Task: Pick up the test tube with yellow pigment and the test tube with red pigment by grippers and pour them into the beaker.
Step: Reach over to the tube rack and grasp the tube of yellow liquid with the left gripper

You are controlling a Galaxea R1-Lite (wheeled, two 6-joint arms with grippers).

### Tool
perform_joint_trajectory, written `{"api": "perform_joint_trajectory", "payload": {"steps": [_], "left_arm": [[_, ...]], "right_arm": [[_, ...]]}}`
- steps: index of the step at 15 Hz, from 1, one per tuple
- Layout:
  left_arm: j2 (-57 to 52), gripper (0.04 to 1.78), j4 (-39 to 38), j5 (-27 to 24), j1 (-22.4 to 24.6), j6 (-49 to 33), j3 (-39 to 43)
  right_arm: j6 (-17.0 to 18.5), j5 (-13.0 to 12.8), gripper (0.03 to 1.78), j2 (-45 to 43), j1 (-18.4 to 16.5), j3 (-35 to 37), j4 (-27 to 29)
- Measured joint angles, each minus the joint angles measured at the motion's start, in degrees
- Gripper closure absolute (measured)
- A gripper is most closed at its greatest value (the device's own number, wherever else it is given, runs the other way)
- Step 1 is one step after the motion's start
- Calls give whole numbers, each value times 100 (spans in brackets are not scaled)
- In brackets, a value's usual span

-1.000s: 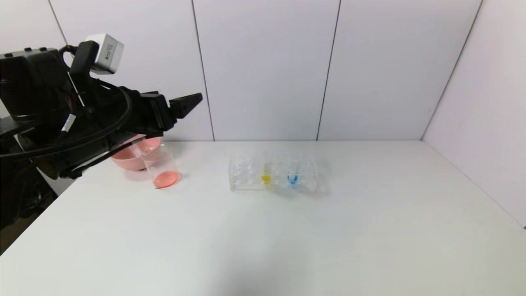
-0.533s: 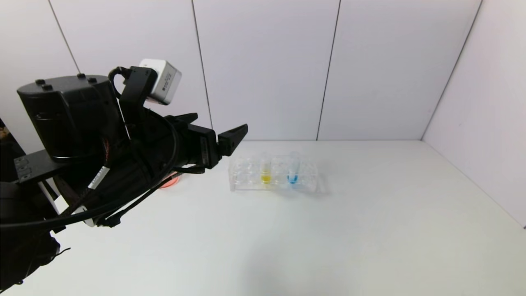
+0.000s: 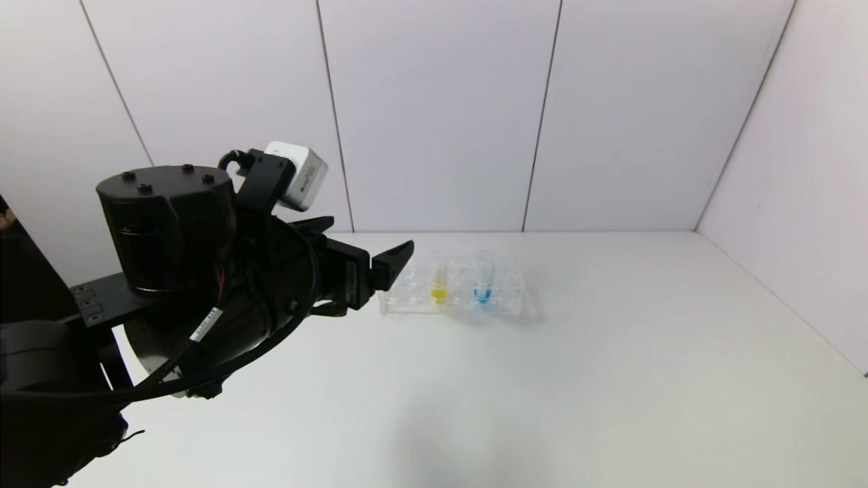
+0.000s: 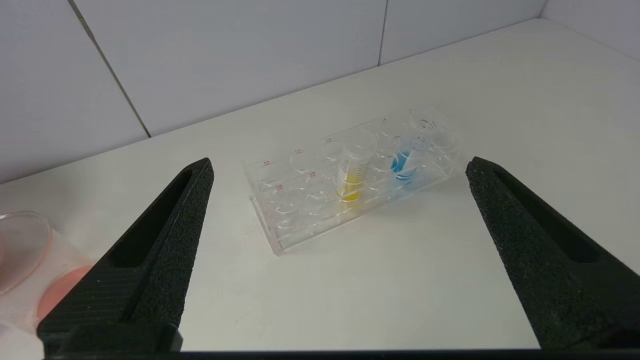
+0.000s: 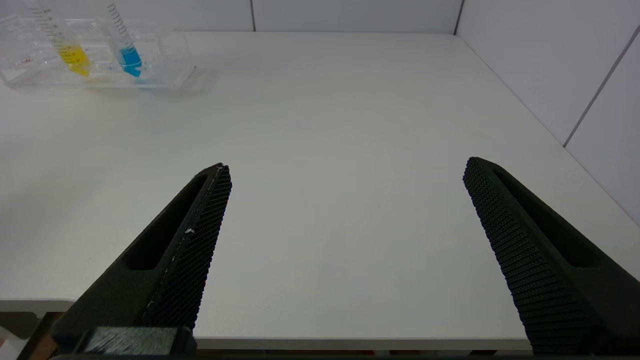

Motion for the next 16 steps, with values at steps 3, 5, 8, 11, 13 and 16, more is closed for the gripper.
{"api": "perform_joint_trajectory", "payload": {"steps": [3,5,8,11,13,16], "left_arm": [[121,6,-133,28,-29,-30,63],[339,6,-464,50,-66,-38,132],[840,6,-1310,311,-160,-27,280],[1384,6,-1713,628,-306,-9,276],[1720,6,-1742,997,-413,4,110],[2171,6,-1757,1320,-493,-9,-265]], "right_arm": [[0,2,11,0,0,0,0],[0,2,11,0,0,0,0],[0,0,11,0,0,0,0],[0,0,11,0,0,0,0],[0,2,11,0,0,0,0],[0,0,11,0,0,0,0]]}}
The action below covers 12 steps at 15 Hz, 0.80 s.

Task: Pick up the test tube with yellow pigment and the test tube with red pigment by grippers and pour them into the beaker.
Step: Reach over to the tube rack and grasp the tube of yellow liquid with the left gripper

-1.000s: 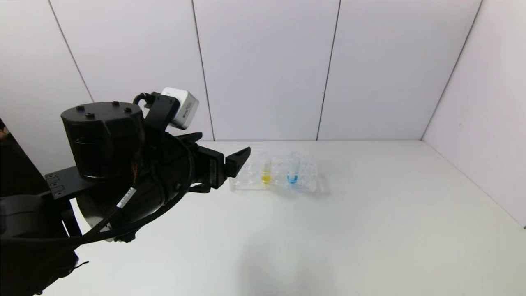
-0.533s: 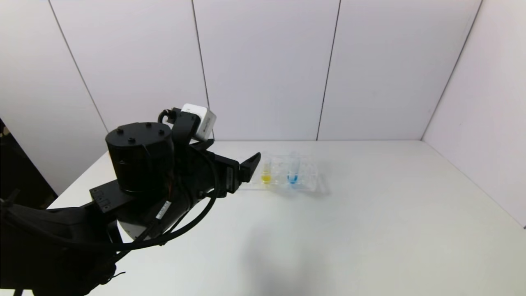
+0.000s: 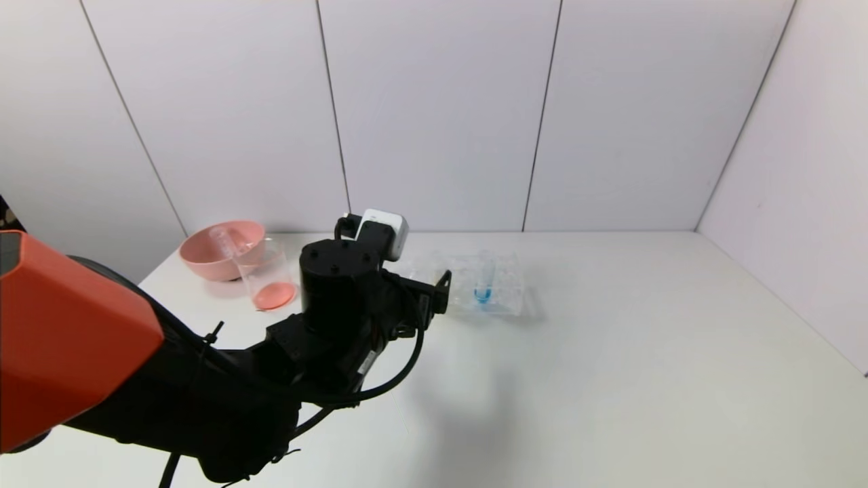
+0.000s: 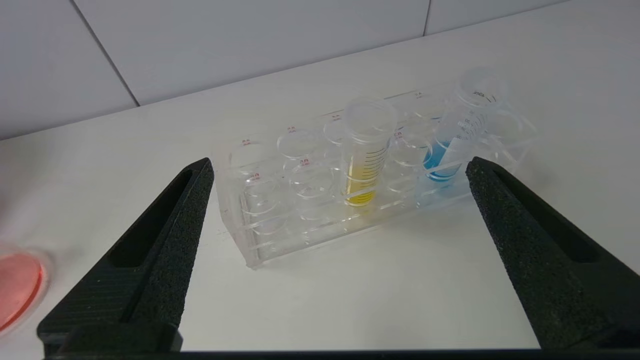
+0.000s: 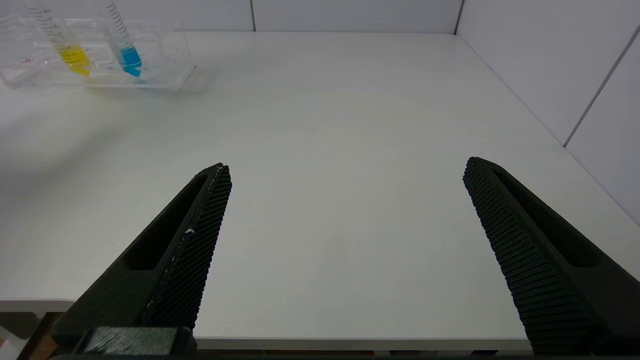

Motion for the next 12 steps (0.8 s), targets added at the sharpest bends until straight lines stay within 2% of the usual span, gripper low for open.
{"api": "perform_joint_trajectory", "payload": {"steps": [8,12], "left_arm": [[866,6,20,28,0,-206,-959],[1211,6,69,2,176,-308,-1315]], "right_arm": [[0,2,11,0,0,0,0],[-2,0,11,0,0,0,0]]}}
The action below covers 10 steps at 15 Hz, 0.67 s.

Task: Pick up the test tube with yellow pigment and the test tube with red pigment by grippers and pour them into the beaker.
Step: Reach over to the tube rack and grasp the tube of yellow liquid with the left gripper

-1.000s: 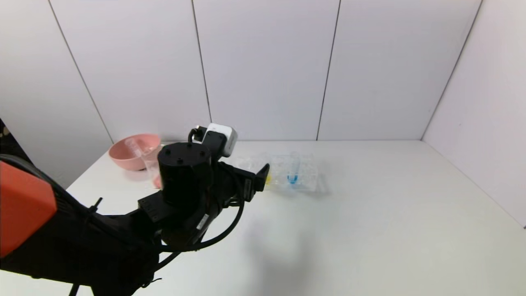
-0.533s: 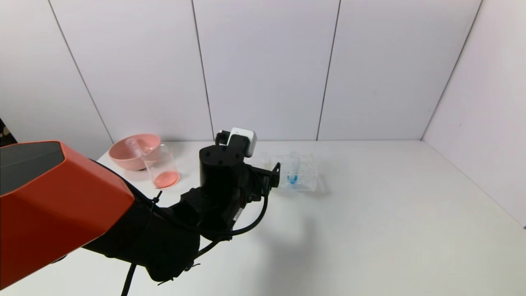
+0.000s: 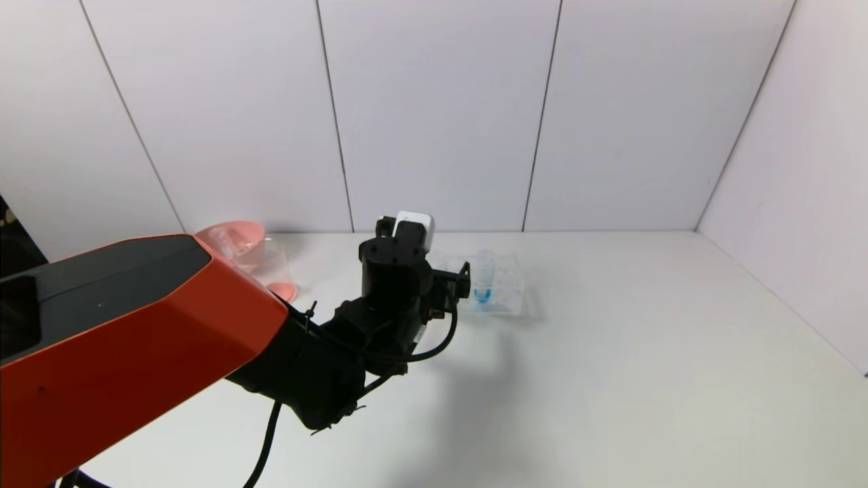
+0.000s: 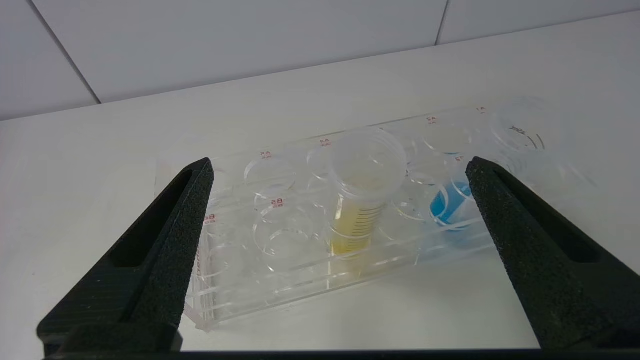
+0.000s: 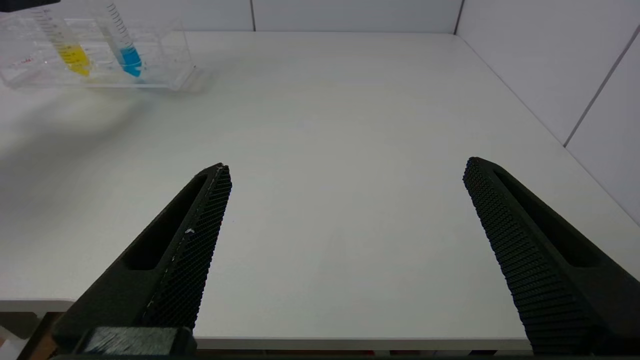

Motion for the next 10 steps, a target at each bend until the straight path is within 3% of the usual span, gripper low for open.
{"api": "perform_joint_trajectory", "payload": {"steps": [10], "left_arm": [[467,6,344,-74,254,-132,-662]], "right_arm": [[0,2,11,0,0,0,0]]}}
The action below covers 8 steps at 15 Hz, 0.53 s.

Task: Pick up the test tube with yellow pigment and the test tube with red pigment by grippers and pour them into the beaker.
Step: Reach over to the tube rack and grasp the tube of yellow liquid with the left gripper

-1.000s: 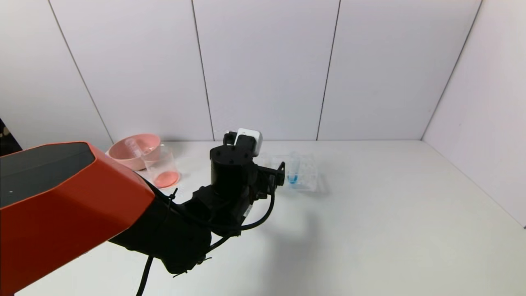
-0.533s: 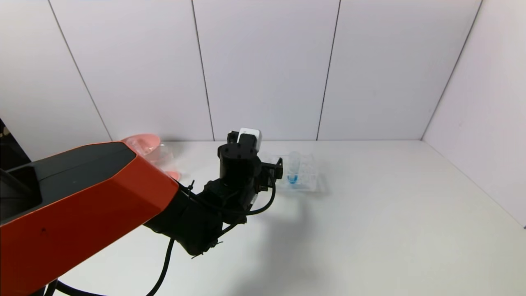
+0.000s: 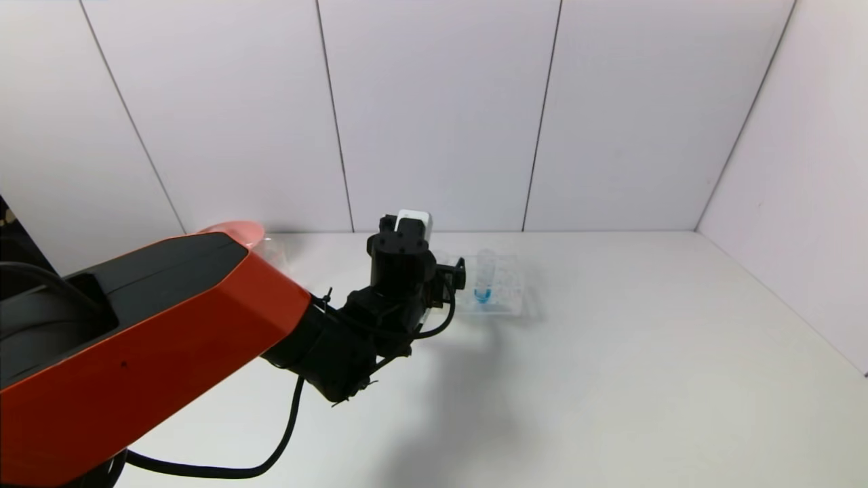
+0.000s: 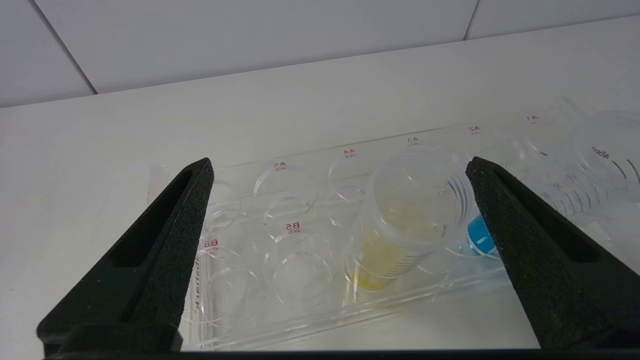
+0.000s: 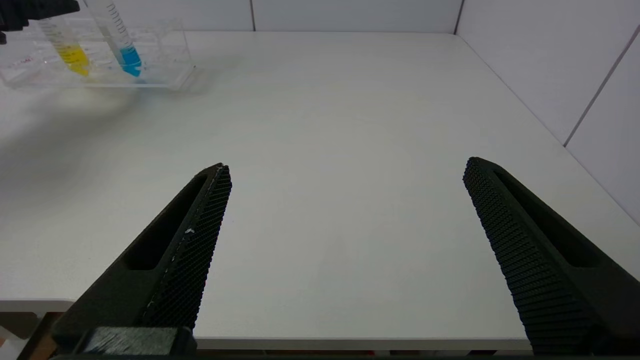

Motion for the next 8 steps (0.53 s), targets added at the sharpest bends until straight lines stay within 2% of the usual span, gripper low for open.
{"api": "perform_joint_trajectory", "payload": {"steps": [8], "left_arm": [[171,6,-16,-29,39,-89,-95]], "right_arm": [[2,0,11,0,0,0,-2]]}}
